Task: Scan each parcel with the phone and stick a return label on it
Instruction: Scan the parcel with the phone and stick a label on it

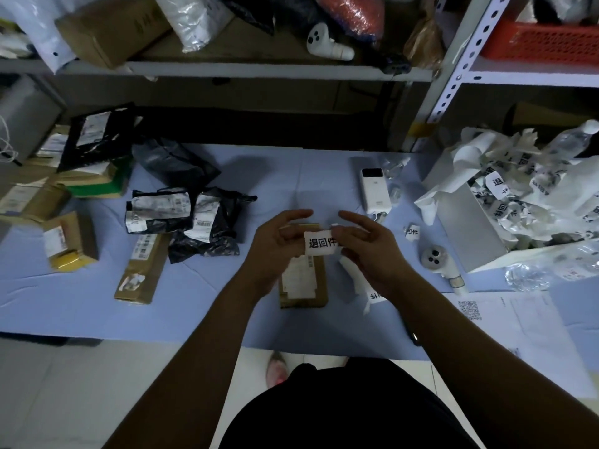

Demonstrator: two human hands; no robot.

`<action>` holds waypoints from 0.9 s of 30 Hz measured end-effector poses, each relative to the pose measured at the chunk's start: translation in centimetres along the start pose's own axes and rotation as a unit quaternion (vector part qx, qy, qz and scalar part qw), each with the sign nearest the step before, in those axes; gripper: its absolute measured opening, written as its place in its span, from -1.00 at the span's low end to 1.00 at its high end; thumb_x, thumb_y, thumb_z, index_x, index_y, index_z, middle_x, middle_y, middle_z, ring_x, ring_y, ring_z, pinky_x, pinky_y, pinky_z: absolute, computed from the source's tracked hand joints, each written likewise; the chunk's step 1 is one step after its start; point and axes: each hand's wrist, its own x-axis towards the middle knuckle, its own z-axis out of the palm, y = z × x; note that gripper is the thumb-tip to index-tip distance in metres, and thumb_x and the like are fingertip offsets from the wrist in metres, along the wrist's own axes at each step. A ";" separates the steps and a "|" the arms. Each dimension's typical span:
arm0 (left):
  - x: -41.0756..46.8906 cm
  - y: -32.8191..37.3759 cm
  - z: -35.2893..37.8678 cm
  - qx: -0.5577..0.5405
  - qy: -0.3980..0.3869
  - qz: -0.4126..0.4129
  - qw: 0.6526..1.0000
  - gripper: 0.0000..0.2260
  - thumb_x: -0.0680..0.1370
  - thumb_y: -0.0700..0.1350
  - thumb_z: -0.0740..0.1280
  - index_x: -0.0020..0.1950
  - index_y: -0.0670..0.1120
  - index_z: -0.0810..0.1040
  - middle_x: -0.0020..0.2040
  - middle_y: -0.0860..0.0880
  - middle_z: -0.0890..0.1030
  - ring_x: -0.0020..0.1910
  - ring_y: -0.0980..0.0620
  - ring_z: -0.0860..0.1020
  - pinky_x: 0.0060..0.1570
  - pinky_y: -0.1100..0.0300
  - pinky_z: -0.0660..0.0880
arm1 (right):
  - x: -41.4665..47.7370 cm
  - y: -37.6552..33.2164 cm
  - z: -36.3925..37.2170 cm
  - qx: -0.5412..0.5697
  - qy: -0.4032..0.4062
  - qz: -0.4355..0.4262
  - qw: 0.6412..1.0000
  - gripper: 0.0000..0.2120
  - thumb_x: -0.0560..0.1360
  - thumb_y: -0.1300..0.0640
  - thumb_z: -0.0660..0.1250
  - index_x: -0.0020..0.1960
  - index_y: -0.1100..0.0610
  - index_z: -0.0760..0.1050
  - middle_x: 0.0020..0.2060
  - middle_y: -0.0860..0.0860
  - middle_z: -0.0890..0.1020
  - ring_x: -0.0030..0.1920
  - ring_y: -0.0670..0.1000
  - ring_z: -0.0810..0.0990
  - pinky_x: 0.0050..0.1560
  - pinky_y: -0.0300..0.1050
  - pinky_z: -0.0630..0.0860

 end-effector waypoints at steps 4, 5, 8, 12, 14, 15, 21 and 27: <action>-0.6 -0.4 -1.6 -0.018 0.047 -0.041 0.998 -0.67 0.50 -0.24 0.36 0.24 -0.02 0.60 0.03 -0.16 0.72 -0.03 -0.08 0.66 -0.09 0.06 0.44 | -0.4 0.7 0.7 -0.019 0.029 -0.009 0.999 -0.65 0.42 0.08 0.56 0.19 -0.03 0.61 0.01 0.08 0.74 0.05 0.06 0.72 -0.14 -0.24 0.59; -0.7 -0.7 -1.8 0.004 0.058 -0.034 0.998 -0.68 0.48 -0.21 0.40 0.21 -0.02 0.61 -0.02 -0.13 0.73 -0.07 -0.05 0.67 -0.13 0.10 0.46 | -0.5 0.9 0.8 -0.027 0.034 -0.010 0.999 -0.65 0.44 0.11 0.55 0.20 -0.01 0.60 0.00 0.08 0.74 0.04 0.05 0.73 -0.15 -0.26 0.59; -1.3 -1.9 -2.1 0.051 0.074 -0.001 0.996 -0.71 0.46 -0.28 0.50 0.12 -0.01 0.64 -0.13 -0.05 0.72 -0.12 -0.04 0.71 -0.15 0.18 0.62 | -0.7 1.8 1.3 -0.057 0.031 0.003 0.998 -0.61 0.47 0.19 0.53 0.26 0.05 0.56 0.00 0.05 0.74 0.04 0.01 0.72 -0.12 -0.25 0.61; -1.3 -4.3 -2.3 0.171 0.120 0.029 0.978 -0.80 0.47 -0.32 0.50 -0.02 -0.06 0.66 -0.21 0.02 0.70 -0.21 0.05 0.68 -0.14 0.12 0.66 | -1.0 3.4 1.7 -0.068 0.049 0.026 0.996 -0.63 0.44 0.35 0.51 0.18 0.08 0.56 -0.03 0.05 0.75 0.00 0.03 0.74 -0.10 -0.18 0.65; -1.5 -5.8 -2.3 0.254 0.126 0.041 0.958 -0.86 0.47 -0.31 0.50 -0.08 -0.09 0.67 -0.19 0.02 0.70 -0.25 0.13 0.65 -0.17 0.18 0.64 | -1.0 4.7 2.1 -0.123 0.077 0.044 0.988 -0.67 0.41 0.37 0.52 0.08 0.08 0.57 -0.05 0.08 0.74 -0.03 0.03 0.74 -0.09 -0.12 0.68; -1.6 -6.6 -2.3 0.286 0.124 0.039 0.949 -0.88 0.46 -0.32 0.50 -0.09 -0.12 0.69 -0.17 -0.01 0.70 -0.26 0.14 0.63 -0.17 0.18 0.63 | -1.0 5.5 2.3 -0.167 0.091 0.052 0.980 -0.69 0.40 0.37 0.53 0.02 0.08 0.58 -0.07 0.07 0.74 -0.06 0.01 0.74 -0.09 -0.09 0.70; -2.2 -10.8 -2.7 0.429 0.070 0.019 0.900 -0.91 0.55 -0.35 0.37 -0.01 -0.30 0.67 0.04 -0.25 0.60 0.09 -0.22 0.60 0.10 -0.06 0.61 | -0.4 9.7 4.1 -0.479 0.104 0.009 0.871 -0.91 0.44 0.26 0.52 -0.05 0.18 0.69 -0.09 0.11 0.73 -0.11 0.06 0.70 -0.04 -0.10 0.62; -2.5 -12.6 -2.9 0.526 0.093 0.022 0.845 -0.84 0.53 -0.05 0.43 -0.05 -0.13 0.57 0.09 -0.09 0.42 -0.06 -0.13 0.60 -0.17 0.01 0.65 | -0.6 11.2 4.3 -0.526 0.145 -0.006 0.838 -0.89 0.46 0.22 0.50 -0.03 0.23 0.71 0.19 0.12 0.55 0.04 0.11 0.61 0.00 -0.17 0.53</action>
